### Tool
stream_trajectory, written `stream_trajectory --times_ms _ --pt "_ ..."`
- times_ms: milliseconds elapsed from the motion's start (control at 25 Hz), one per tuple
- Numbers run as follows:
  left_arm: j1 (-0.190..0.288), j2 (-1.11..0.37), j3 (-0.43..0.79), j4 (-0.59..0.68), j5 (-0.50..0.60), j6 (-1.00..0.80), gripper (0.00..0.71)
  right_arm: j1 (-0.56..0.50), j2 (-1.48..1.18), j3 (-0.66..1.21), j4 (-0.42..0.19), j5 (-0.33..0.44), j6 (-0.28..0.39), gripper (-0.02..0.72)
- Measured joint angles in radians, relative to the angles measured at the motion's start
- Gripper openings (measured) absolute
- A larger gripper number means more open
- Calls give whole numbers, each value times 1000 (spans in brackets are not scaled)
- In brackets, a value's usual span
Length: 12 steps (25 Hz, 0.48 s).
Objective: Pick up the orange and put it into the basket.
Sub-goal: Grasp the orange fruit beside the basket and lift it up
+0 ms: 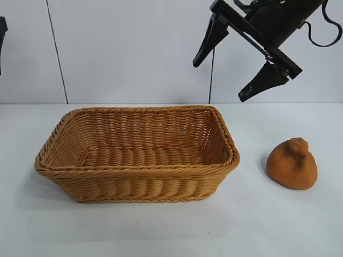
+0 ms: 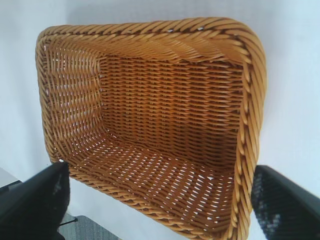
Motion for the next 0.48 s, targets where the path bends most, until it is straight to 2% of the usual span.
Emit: stream_trajectory --times_ms 240,480 --pt "0 -333 289 -3 -4 2 642 0 0 0 0 0 0 675" --pt "0 -638 566 -28 -124 -6 642 0 0 0 0 0 0 675"
